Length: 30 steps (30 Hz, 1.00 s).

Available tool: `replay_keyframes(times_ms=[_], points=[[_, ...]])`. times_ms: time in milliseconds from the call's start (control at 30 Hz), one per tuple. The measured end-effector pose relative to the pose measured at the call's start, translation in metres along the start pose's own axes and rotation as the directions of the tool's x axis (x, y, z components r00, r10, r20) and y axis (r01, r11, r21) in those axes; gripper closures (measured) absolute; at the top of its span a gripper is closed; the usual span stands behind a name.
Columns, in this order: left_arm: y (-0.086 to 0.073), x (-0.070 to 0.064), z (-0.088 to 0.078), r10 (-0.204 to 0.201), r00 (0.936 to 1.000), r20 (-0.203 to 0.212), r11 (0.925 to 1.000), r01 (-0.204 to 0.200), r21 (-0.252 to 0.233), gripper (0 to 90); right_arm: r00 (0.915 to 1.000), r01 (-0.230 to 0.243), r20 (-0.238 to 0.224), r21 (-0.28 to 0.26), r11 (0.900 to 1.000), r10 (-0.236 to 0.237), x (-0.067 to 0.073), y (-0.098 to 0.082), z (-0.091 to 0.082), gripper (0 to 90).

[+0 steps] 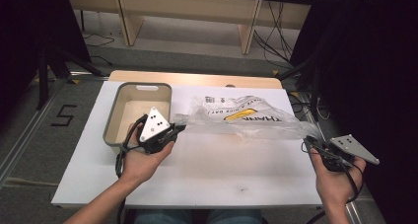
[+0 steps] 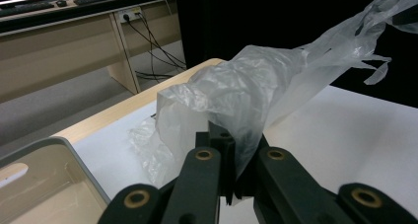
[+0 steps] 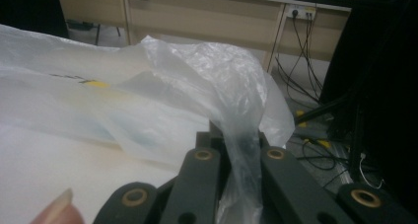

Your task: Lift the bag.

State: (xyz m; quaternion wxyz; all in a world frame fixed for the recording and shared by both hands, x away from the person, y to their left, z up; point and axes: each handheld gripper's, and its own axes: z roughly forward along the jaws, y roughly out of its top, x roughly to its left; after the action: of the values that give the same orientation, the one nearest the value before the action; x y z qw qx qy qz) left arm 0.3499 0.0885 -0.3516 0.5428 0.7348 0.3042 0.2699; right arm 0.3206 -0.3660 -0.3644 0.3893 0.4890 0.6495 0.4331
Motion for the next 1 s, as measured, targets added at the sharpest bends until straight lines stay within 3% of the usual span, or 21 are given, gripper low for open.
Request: replay_keyframes(times_ms=[733, 1000], points=[[0.032, 0.013, -0.009, -0.010, 0.9993, -0.037, 0.9947, 0.006, -0.103, 89.1, 0.9999, 0.009, 0.009, -0.101, 0.995, -0.008, 0.000, 0.035, -0.004, 90.0], [0.039, 0.020, -0.004, -0.009, 0.9983, -0.057, 0.9940, 0.003, -0.109, 89.1, 0.9999, 0.012, 0.010, -0.110, 0.994, -0.011, 0.000, 0.044, -0.001, 90.0]])
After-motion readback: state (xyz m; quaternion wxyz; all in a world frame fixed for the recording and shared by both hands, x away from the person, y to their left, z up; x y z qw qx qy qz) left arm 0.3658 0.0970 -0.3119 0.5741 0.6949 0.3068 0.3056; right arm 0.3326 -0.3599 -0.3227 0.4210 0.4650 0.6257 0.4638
